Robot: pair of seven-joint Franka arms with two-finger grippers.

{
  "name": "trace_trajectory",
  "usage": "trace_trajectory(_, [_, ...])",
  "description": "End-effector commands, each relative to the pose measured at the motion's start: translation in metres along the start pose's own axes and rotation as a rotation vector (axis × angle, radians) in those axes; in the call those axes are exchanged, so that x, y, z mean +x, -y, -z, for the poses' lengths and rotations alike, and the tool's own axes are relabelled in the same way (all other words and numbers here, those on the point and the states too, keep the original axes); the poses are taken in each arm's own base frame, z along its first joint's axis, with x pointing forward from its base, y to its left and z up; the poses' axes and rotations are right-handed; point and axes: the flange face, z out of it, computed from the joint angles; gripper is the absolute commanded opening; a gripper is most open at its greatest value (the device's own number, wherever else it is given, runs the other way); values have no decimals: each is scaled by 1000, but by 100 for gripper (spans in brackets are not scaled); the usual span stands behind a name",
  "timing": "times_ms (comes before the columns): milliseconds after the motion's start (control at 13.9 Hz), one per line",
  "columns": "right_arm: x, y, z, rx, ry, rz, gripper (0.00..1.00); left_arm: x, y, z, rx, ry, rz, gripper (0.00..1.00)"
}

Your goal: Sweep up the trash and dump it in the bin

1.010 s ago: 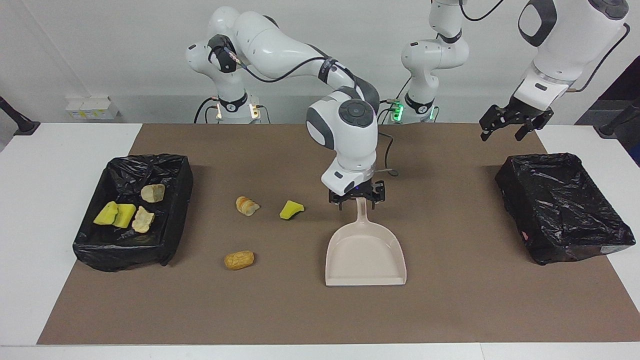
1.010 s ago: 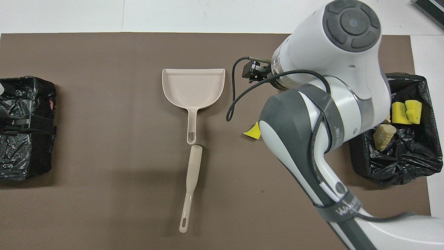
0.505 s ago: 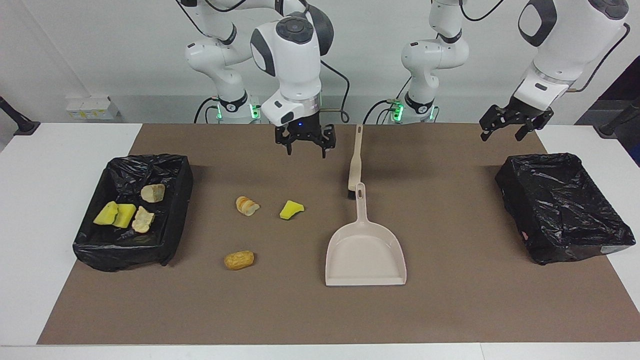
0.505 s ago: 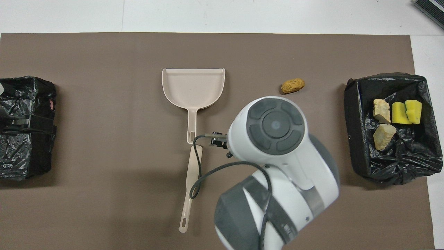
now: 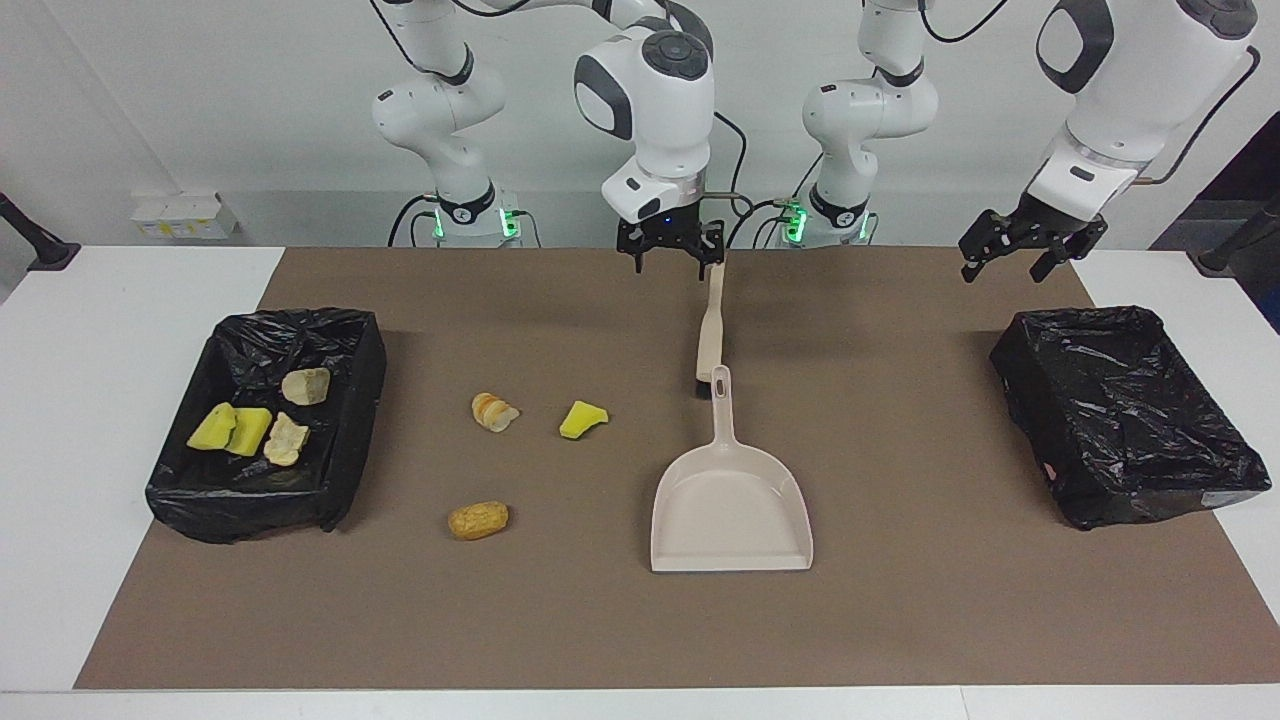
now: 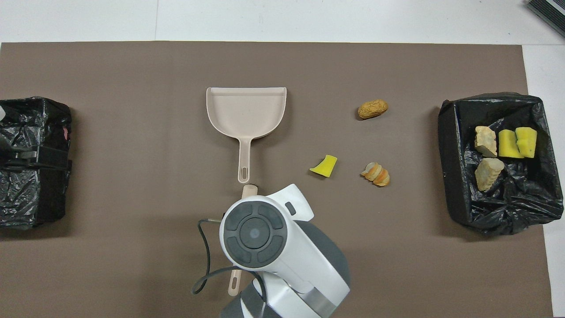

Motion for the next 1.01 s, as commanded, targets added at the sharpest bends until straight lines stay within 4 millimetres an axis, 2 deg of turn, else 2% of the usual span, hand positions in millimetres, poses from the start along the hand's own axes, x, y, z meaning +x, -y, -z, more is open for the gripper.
trace_trajectory(0, [-11,19,-34,3,32,-68,100,3,2,2,12,-6,-4,100])
trace_trajectory(72, [-20,31,-46,15,29,-89,100,3,2,3,12,-7,-3,100])
trace_trajectory(216, [-22,40,-66,19,30,-108,100,3,2,2,12,-6,-4,100])
trace_trajectory(361, [-35,52,-85,25,32,-116,100,3,2,2,12,-4,-4,100])
trace_trajectory(505, [-36,44,-96,7,39,-124,100,3,2,2,12,-4,-3,100])
trace_trajectory(721, [-61,44,-119,-22,89,-120,100,2,1,2,12,0,-4,100])
trace_trajectory(866, [-69,38,-130,-32,92,-111,100,2,1,1,12,2,-4,100])
trace_trajectory(938, [-73,38,-129,-33,91,-106,100,1,1,2,12,0,-4,100])
